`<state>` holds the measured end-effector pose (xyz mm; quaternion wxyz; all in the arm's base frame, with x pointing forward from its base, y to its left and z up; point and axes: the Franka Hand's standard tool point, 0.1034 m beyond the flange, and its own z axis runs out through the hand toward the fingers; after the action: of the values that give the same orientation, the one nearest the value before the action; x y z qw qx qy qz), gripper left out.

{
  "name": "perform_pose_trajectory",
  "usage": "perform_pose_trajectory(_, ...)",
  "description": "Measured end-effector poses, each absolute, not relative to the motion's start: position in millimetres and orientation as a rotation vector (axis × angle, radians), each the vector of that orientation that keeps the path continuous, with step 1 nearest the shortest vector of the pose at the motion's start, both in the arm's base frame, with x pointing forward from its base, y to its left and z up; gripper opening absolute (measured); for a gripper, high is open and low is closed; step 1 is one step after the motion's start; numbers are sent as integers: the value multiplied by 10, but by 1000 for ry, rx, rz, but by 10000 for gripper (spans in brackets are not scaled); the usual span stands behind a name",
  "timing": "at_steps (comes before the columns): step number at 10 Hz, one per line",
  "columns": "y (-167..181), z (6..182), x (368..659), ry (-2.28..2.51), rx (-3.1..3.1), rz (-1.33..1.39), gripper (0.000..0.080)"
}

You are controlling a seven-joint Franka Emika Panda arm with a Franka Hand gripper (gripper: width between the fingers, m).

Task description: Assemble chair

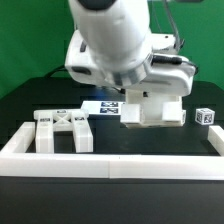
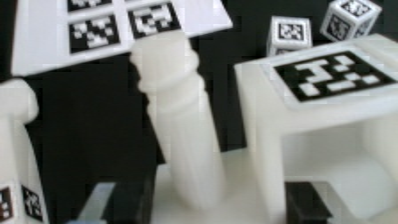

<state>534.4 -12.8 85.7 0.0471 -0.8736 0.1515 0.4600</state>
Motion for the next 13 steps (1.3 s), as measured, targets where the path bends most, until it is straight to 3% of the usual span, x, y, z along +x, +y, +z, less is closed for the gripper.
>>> perform_pose_trajectory(3, -250, 758, 5134, 522, -2472, 1732, 330)
perform_pose_trajectory(6, -245, 753, 5104, 529, -2495, 1692, 330)
perform_pose_trajectory(7, -266, 737, 5098, 535, -2491, 1694, 505)
perform_pose_trajectory(8, -274, 735, 5098, 536, -2491, 1693, 505)
perform_pose_trajectory(9, -281, 733, 5098, 538, -2492, 1692, 620)
perform_pose_trajectory(13, -427, 569, 5276, 460, -2593, 1524, 649)
